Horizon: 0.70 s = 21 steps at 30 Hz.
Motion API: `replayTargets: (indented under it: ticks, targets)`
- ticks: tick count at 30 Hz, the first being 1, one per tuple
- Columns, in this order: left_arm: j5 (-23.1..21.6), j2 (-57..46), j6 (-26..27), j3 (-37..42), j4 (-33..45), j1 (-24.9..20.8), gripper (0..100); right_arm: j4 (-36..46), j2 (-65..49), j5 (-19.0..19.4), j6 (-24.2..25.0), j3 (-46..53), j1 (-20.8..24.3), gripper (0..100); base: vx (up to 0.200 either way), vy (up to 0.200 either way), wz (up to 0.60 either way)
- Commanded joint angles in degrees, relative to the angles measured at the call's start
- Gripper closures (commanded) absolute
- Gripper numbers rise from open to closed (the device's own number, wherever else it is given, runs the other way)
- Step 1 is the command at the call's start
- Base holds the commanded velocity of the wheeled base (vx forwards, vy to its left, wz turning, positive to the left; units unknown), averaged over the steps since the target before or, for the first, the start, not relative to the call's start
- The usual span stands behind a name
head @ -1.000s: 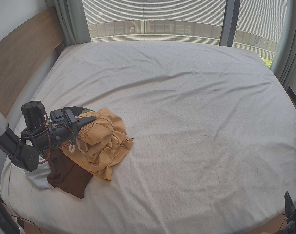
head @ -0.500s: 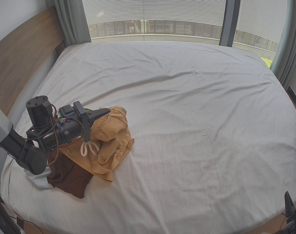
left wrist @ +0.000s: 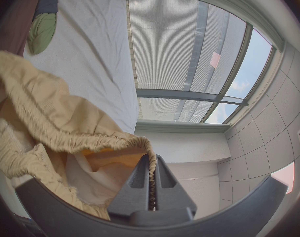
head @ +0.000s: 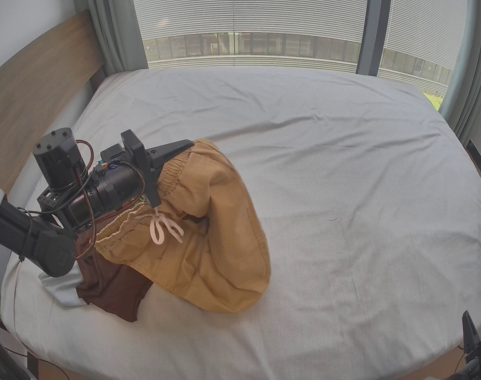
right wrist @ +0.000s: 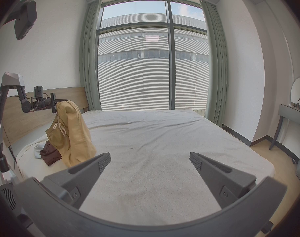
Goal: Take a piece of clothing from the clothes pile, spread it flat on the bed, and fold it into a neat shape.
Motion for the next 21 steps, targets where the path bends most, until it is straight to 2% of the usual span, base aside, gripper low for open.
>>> replayTargets:
  ticks: [1, 7, 15, 17, 21]
  targets:
    - [1.8, -0.6, -1.5, -0.9, 0.1, -2.1, 100, 0.0, -0.8, 0.0, 0.0, 1.0, 0.0, 0, 0.000, 0.000, 0.00]
    - [2.2, -1.1, -6.9, -3.7, 0.6, -4.0, 100, 0.0, -0.8, 0.0, 0.0, 1.0, 0.1, 0, 0.000, 0.000, 0.00]
    - [2.6, -0.9, -7.3, -4.9, 1.4, -8.4, 100, 0.0, -0.8, 0.0, 0.0, 1.0, 0.0, 0, 0.000, 0.000, 0.00]
    - [3.9, -0.5, -7.3, -6.1, 1.9, -10.3, 100, 0.0, -0.8, 0.1, 0.0, 1.0, 0.0, 0, 0.000, 0.000, 0.00]
    - [5.7, -0.4, -7.3, -9.4, 6.4, -12.6, 100, 0.0, -0.8, 0.0, 0.0, 1.0, 0.0, 0, 0.000, 0.000, 0.00]
